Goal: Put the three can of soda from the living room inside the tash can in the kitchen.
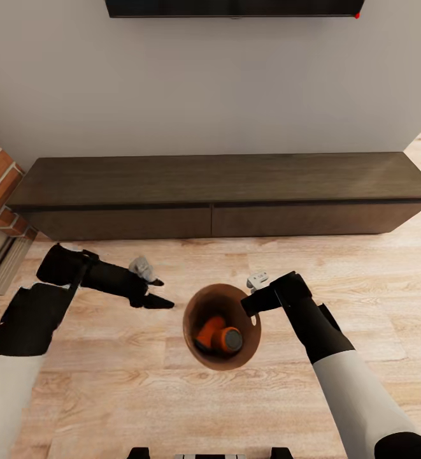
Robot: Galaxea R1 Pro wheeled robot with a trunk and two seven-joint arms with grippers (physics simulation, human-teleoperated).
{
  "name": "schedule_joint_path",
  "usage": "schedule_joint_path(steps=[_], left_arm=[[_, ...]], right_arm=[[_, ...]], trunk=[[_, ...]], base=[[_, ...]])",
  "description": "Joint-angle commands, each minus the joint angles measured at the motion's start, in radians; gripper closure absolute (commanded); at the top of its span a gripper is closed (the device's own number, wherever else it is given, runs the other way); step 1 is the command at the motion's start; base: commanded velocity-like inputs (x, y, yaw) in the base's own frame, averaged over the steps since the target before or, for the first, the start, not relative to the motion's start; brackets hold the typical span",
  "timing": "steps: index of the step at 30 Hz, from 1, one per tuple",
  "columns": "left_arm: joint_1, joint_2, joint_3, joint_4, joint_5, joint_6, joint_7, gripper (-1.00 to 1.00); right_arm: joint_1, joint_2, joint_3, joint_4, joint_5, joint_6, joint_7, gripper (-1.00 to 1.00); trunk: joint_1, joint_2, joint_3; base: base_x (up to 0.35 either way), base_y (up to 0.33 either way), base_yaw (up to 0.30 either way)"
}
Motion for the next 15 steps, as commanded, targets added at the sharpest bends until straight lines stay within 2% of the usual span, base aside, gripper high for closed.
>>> schedule_joint_path(steps=[1, 2, 3, 5, 6, 7, 9, 10, 11, 12, 14, 15], left_arm=[[0.0, 0.012, 0.03, 0.002, 0.04, 0.0, 0.0, -1.0], [0.0, 0.035, 0.142, 0.009, 0.127, -0.012, 0.0, -1.0], [-0.001, 0.04, 0.187, 0.016, 0.146, -0.015, 0.0, -1.0], [-0.001, 0.051, 0.363, 0.058, 0.189, -0.024, 0.0, -1.0], [-0.001, 0.054, 0.423, 0.073, 0.199, -0.027, 0.0, -1.0], [-0.001, 0.055, 0.444, 0.079, 0.203, -0.029, 0.0, -1.0], [0.0, 0.058, 0.495, 0.096, 0.209, -0.049, 0.0, -1.0], [0.003, 0.058, 0.502, 0.1, 0.209, -0.063, 0.0, -1.0], [0.014, 0.055, 0.513, 0.108, 0.208, -0.095, 0.028, -1.0], [0.022, 0.054, 0.516, 0.11, 0.207, -0.11, 0.044, -1.0], [0.061, 0.051, 0.524, 0.117, 0.206, -0.149, 0.12, -1.0], [0.071, 0.05, 0.525, 0.118, 0.206, -0.156, 0.139, -1.0]], right_arm=[[0.0, -0.001, -0.001, -0.001, -0.027, 0.011, 0.008, 1.0], [0.0, -0.006, -0.005, -0.001, -0.029, 0.011, 0.01, 1.0], [0.0, -0.007, -0.006, -0.002, -0.029, 0.011, 0.01, 1.0], [0.0, -0.022, -0.012, -0.004, -0.03, 0.011, 0.015, 1.0], [0.0, -0.041, -0.018, -0.004, -0.033, 0.011, 0.02, 1.0], [0.0, -0.053, -0.021, -0.005, -0.034, 0.011, 0.024, 1.0], [0.0, -0.111, -0.053, -0.005, -0.036, 0.011, 0.06, 1.0], [0.001, -0.128, -0.065, -0.005, -0.036, 0.011, 0.075, 1.0], [0.001, -0.165, -0.089, -0.005, -0.036, 0.011, 0.108, 1.0], [0.001, -0.185, -0.099, -0.005, -0.035, 0.011, 0.125, 1.0], [0.002, -0.26, -0.126, -0.005, -0.035, 0.011, 0.187, 1.0], [0.002, -0.277, -0.129, -0.006, -0.035, 0.011, 0.2, 1.0]], trunk=[[0.0, 0.0, 0.0], [0.0, 0.0, 0.0], [0.0, 0.0, 0.0], [0.0, 0.0, 0.0], [0.0, 0.0, 0.0], [0.0, 0.0, 0.0], [0.0, 0.0, 0.0], [0.0, 0.0, 0.0], [0.0, 0.0, 0.0], [0.0, 0.0, 0.0], [0.0, 0.0, 0.0], [0.0, 0.0, 0.0]], base=[[0.0, 0.0, 0.0], [0.0, 0.0, 0.0], [0.0, 0.0, 0.0], [0.0, 0.0, 0.0], [0.0, 0.0, 0.0], [0.0, 0.0, 0.0], [0.0, 0.0, 0.0], [0.0, 0.0, 0.0], [0.0, 0.0, 0.0], [0.0, 0.0, 0.0], [0.0, 0.0, 0.0], [0.0, 0.0, 0.0]])
